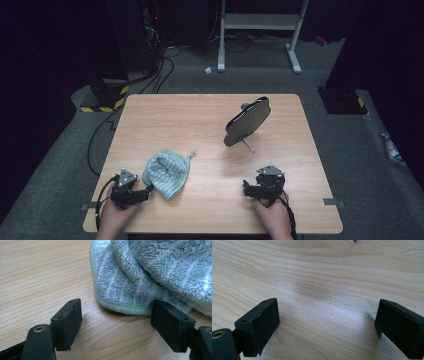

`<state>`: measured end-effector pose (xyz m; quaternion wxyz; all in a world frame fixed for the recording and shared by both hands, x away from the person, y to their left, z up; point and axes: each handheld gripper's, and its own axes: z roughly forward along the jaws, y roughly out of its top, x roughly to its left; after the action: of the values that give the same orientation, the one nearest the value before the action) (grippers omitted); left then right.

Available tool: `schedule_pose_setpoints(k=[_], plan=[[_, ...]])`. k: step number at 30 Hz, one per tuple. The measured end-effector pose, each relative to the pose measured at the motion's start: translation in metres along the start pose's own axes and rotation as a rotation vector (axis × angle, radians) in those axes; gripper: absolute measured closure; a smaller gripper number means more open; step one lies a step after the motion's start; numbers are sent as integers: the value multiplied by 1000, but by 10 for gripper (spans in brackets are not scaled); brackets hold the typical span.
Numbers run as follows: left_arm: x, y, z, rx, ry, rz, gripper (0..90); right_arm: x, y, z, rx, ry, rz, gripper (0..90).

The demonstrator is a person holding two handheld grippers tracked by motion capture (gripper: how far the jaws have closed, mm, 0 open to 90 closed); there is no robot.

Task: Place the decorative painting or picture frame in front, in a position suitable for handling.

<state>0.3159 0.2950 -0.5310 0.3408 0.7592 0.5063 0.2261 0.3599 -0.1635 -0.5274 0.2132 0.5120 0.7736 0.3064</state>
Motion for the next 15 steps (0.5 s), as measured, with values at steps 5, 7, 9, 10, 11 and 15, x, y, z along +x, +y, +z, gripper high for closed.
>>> schedule_pose_setpoints(k=[5,7,9,10,11,15], plan=[[0,0,0,-1,4,-3,266,0,0,0,0,3,-3,55],[0,0,0,0,6,-1,266,0,0,0,0,3,-3,55],[1,0,0,-4,5,-4,283,-1,0,0,-1,6,-7,59],[2,0,0,-4,6,-5,290,-1,-1,-1,-1,10,-10,62],[2,0,0,-4,6,-7,291,-1,-2,-2,-2,12,-12,66],[1,0,0,-3,14,-11,297,0,-3,-3,-2,29,-28,69]])
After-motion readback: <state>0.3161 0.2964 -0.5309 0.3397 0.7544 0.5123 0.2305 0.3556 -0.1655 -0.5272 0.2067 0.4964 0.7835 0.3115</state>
